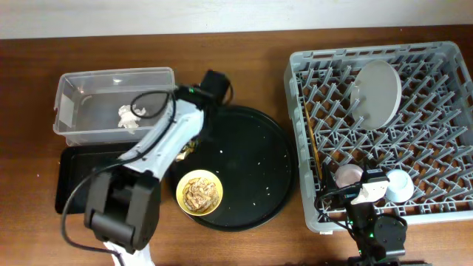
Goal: Sort waste into correct bins and load items into the dishwasher rack
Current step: 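Drop the tissue into the clear plastic bin, then grasp the gold wrapper and drop it into the clear bin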
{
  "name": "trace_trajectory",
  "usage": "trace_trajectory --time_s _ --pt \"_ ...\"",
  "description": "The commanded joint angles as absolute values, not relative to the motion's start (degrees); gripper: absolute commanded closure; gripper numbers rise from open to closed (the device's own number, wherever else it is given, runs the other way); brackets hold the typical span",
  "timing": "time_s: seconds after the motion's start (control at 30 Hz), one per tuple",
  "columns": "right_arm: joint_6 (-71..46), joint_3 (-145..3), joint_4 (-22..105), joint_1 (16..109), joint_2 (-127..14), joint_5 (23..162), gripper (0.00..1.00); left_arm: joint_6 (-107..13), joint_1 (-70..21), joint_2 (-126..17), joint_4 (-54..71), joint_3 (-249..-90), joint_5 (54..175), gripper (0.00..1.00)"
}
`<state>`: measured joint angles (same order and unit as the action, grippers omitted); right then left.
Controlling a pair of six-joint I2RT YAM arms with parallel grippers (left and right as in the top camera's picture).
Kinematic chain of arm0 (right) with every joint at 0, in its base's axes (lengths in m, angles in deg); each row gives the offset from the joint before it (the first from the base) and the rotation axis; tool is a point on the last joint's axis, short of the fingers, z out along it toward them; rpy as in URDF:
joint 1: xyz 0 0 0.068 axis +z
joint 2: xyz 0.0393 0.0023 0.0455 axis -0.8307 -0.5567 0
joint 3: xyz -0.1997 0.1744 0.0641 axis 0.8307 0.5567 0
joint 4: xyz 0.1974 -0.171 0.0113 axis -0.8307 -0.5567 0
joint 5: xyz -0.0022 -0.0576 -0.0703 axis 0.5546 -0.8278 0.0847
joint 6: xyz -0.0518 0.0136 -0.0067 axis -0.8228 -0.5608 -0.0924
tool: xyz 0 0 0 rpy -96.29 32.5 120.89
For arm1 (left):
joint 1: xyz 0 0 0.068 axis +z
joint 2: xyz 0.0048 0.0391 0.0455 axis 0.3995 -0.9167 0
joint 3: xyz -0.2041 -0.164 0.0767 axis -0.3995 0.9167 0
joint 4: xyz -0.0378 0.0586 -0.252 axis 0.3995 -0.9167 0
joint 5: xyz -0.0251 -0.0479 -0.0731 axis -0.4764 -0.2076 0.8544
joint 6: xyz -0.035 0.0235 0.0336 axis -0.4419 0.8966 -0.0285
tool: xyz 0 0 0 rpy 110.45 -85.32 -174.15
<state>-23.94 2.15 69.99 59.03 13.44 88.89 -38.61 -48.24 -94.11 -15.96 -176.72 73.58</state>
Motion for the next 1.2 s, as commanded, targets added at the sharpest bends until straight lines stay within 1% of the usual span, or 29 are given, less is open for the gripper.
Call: trace_trajectory --time_s 0.0,0.1,0.17,0.2,0.23,0.3,0.33,0.43,0.5,0.57,0.67,0.7,0.73,0.77,0.8,0.87,0.9,0.97,1.0,1.07,1.1,1.13,1.17 --pt "-24.35 2.56 69.97 58.72 13.88 89.19 0.02 -33.39 -48.43 -93.78 -3.81 -166.32 68.72 0.36" --pt "-24.35 2.56 69.97 58.72 13.88 89.19 0.02 -33.41 -47.65 -93.78 6.33 -160.09 66.63 0.35" --pt "-24.35 2.56 69.97 58.72 13.88 89.19 0.01 -33.43 -47.65 -93.78 8.89 -157.97 67.02 0.35" --pt "-24.35 2.56 69.97 58.72 13.88 89.19 0.02 -33.43 -47.67 -93.78 8.93 -157.40 68.53 0.41" --pt "-24.35 2.56 69.97 58.72 13.88 89.19 0.02 -33.41 -47.78 -93.78 8.39 -157.34 72.20 0.58" --pt "-24.35 2.56 69.97 58.72 13.88 89.19 0.02 -33.45 -47.93 -93.52 6.31 -157.86 78.76 0.99" --pt "-24.35 2.56 69.97 58.72 13.88 89.19 0.01 -33.45 -47.93 -92.95 4.30 -159.09 80.72 1.00" --pt "-24.35 2.56 69.97 58.72 13.88 89.19 0.02 -35.18 -47.01 -88.10 -5.93 -168.88 81.53 1.00" --pt "-24.35 2.56 69.97 58.72 13.88 89.19 0.01 -35.68 -44.39 -83.97 -10.85 -176.46 81.40 1.00" --pt "-24.35 2.56 69.97 58.72 13.88 89.19 0.02 -39.55 -39.10 -81.83 -10.96 -180.00 77.66 0.99" --pt "-24.35 2.56 69.97 58.72 13.88 89.19 0.02 -43.35 -29.90 -84.06 -6.89 -179.96 77.64 0.99" --pt "-24.35 2.56 69.97 58.72 13.88 89.19 0.02 -43.35 -27.54 -86.46 -4.23 -179.96 78.73 0.60" --pt "-24.35 2.56 69.97 58.72 13.88 89.19 0.02 -43.35 -26.99 -87.71 -3.07 -179.96 79.15 0.38" --pt "-24.35 2.56 69.97 58.72 13.88 89.19 0.02 -43.24 -26.80 -88.28 -3.11 -179.98 79.13 0.32" --pt "-24.35 2.56 69.97 58.72 13.88 89.19 0.02 -43.11 -26.80 -87.86 -3.57 -180.40 79.15 0.20" --pt "-24.35 2.56 69.97 58.72 13.88 89.19 0.02 -43.11 -26.93 -85.98 -7.07 -183.78 79.70 0.07" --pt "-24.35 2.56 69.97 58.72 13.88 89.19 0.02 -43.11 -26.93 -84.52 -10.80 -185.97 81.97 0.07" --pt "-24.35 2.56 69.97 58.72 13.88 89.19 0.02 -43.11 -27.56 -79.80 -21.95 -188.96 92.46 0.25" --pt "-24.35 2.56 69.95 58.72 13.88 89.19 0.02 -43.14 -28.50 -78.18 -25.95 -188.94 95.24 0.34" --pt "-24.35 2.56 69.97 58.72 13.88 89.19 0.02 -43.16 -33.44 -76.50 -33.34 -188.92 95.65 0.36" --pt "-24.35 2.56 69.97 58.72 13.88 89.19 0.02 -43.51 -38.84 -76.52 -35.61 -188.57 94.25 0.36" --pt "-24.35 2.56 69.97 58.72 13.88 89.19 0.02 -45.17 -41.55 -76.52 -36.27 -187.89 91.85 0.36" --pt "-24.35 2.56 69.97 58.72 13.88 89.19 0.02 -52.49 -47.93 -76.52 -37.51 -185.38 84.44 0.36"
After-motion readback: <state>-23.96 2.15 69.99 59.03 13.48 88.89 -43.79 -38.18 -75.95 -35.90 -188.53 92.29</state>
